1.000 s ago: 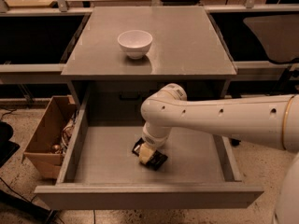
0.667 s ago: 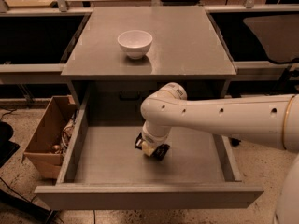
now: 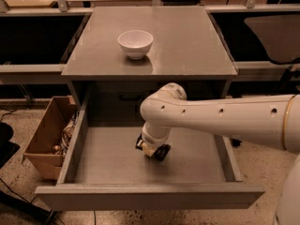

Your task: Pick rxbar chocolate from top drawer and place on counter

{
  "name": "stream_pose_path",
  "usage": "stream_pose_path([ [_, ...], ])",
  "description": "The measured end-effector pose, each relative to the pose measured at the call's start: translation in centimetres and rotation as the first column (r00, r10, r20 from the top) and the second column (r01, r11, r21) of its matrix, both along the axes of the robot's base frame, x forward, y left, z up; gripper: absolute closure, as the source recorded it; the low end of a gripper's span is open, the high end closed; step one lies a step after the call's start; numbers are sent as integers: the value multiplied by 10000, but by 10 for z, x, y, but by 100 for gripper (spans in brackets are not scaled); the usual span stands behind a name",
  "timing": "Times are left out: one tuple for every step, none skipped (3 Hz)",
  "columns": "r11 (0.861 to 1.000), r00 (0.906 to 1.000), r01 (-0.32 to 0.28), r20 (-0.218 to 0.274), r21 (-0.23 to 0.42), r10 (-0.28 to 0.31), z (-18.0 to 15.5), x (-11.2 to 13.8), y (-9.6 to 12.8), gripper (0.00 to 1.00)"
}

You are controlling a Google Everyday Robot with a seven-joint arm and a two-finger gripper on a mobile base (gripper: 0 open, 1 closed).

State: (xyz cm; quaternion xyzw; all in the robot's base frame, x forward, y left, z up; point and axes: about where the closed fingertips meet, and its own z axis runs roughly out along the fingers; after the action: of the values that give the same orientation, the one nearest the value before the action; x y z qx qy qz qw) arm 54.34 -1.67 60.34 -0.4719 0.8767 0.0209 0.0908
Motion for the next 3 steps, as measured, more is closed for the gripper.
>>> stream_pose_path([
  [9951, 9988, -476, -71, 867, 484, 58, 0, -12, 100],
  [9790, 9939, -1002, -277, 1778, 1068, 127, -1, -29, 100],
  [9583, 9772, -2011, -269, 2032, 2108, 184, 12, -42, 100],
])
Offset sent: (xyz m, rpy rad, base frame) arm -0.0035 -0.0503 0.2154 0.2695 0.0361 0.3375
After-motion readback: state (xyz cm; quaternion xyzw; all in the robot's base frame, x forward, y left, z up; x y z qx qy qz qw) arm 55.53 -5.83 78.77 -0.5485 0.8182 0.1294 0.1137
